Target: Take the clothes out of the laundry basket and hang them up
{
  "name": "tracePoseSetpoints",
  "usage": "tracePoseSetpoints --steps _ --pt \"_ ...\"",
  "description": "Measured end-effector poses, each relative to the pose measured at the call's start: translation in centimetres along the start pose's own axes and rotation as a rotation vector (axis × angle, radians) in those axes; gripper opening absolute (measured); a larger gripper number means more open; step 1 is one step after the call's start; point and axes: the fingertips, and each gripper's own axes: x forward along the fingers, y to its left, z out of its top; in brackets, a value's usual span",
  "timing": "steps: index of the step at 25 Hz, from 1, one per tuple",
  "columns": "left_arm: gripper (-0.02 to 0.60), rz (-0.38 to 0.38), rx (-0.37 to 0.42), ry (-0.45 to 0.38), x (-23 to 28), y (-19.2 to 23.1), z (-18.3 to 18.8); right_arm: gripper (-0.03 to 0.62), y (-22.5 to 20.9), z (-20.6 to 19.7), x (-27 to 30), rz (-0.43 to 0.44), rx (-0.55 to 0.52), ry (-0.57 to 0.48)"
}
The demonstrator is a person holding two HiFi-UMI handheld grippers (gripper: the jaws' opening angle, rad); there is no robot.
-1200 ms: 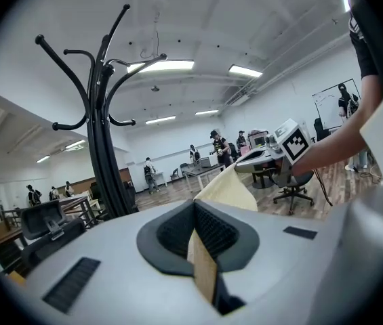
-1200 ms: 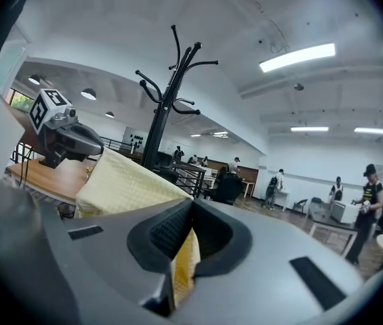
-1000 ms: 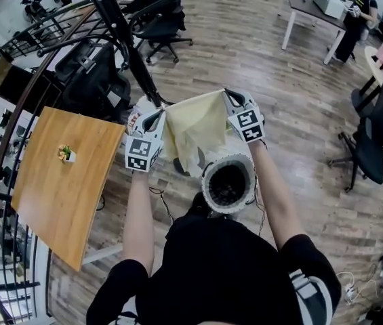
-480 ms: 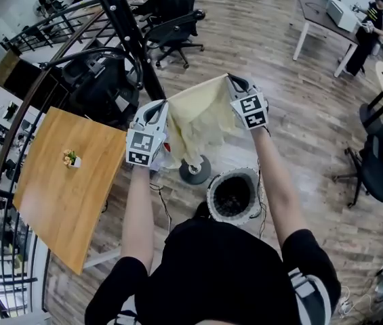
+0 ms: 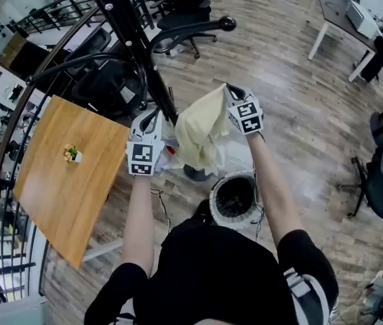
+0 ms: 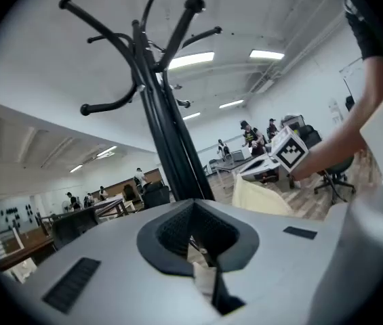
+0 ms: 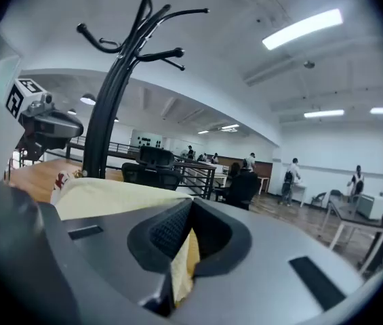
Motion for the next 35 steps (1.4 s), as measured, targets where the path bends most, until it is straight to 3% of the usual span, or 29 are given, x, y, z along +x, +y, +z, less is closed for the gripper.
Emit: tracePoseSetpoints --steps 2,6,9,16,17,19,20,23,26,30,31,32,35 --pt "0.020 -0.023 0.016 0.022 0.4 -1.2 -1.8 0.006 1.8 0.0 0.9 0.041 -0.040 0.005" --pt "0.020 -0.053 -0.033 0.066 1.2 -2.7 -4.8 0.006 4.2 -0.5 3.3 0.098 -0.109 0.038" --pt "0.021 -0.128 -0.057 0.086 1.7 -4.8 -6.1 0.006 5.3 -2.0 4.5 0.132 -0.099 0.063" --pt "0.027 -0.281 -0.014 0.171 2.1 -11.0 -9.5 0.006 6.0 -2.7 5.3 0.155 -0.078 0.068" --pt "0.049 -0.287 -0.023 0.174 1.9 -11.6 -9.8 0.006 6.0 -2.8 5.2 0.157 -0.078 0.071" --pt "0.180 -0.286 -0.044 0.177 1.6 -12.4 -10.3 0.006 5.8 -2.8 5.1 0.156 -0.078 0.075" --pt "0.212 -0.286 -0.049 0.183 1.3 -12.9 -10.8 0.006 5.7 -2.8 5.1 0.153 -0.079 0.077" --pt "0.244 -0.276 -0.075 0.239 0.6 -14.3 -13.4 0.006 5.5 -3.0 4.9 0.146 -0.080 0.083" --pt "0.252 -0.230 -0.154 0.283 1.4 -13.8 -15.9 0.006 5.6 -3.4 4.6 0.143 -0.066 0.090" --pt "0.250 -0.231 -0.225 0.298 3.3 -13.4 -16.5 0.006 5.7 -4.4 4.3 0.144 -0.041 0.109" --pt "0.193 -0.249 -0.234 0.297 3.6 -13.5 -16.4 0.006 5.8 -4.5 4.2 0.143 -0.039 0.111" --pt "0.030 -0.272 -0.246 0.288 3.7 -13.6 -16.2 0.006 5.8 -4.6 4.1 0.142 -0.038 0.112" --pt "0.021 -0.305 -0.268 0.255 3.5 -13.2 -15.1 0.006 5.5 -4.2 4.0 0.136 -0.038 0.103"
